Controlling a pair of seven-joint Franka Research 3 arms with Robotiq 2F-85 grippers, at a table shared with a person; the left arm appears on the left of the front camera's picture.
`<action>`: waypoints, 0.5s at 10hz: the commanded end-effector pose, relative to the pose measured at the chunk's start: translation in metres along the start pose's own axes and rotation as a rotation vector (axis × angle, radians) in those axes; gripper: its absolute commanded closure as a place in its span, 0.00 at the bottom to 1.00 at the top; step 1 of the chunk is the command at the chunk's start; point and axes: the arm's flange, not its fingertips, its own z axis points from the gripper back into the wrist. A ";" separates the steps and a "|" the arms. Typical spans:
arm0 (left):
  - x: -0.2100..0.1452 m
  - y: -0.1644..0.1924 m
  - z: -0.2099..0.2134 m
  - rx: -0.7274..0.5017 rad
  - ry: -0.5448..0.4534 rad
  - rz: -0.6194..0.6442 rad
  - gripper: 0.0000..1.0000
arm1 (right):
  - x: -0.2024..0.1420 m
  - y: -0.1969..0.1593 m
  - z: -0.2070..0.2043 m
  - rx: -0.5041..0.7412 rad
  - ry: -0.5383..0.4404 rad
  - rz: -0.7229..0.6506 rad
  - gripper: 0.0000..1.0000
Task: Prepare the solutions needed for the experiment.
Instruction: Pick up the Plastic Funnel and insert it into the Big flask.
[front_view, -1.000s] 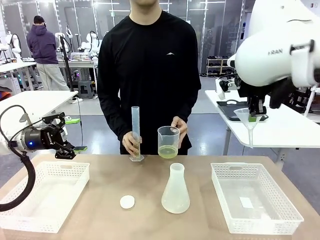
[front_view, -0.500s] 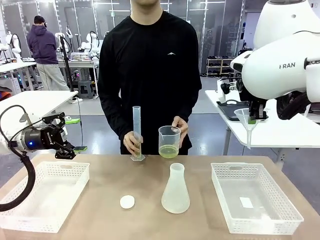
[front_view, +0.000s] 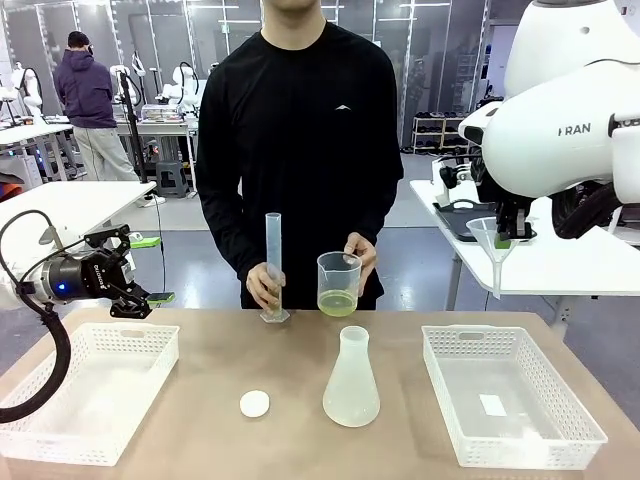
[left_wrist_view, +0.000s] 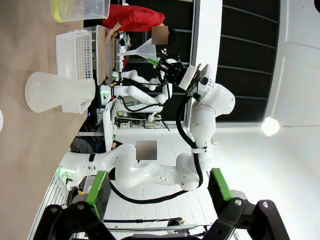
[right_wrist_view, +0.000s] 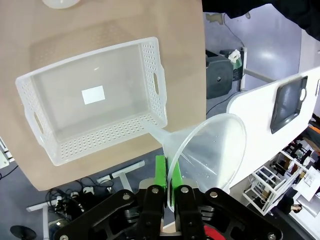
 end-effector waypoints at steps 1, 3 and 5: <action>-0.002 -0.002 0.000 -0.002 0.001 -0.009 0.00 | 0.000 0.000 0.000 0.001 -0.001 0.000 0.96; -0.002 -0.002 0.000 -0.002 0.001 -0.009 0.00 | 0.043 0.001 0.011 -0.092 -0.067 0.133 0.96; -0.002 -0.002 0.000 -0.002 0.001 -0.009 0.00 | 0.081 0.005 0.024 -0.174 -0.129 0.217 0.96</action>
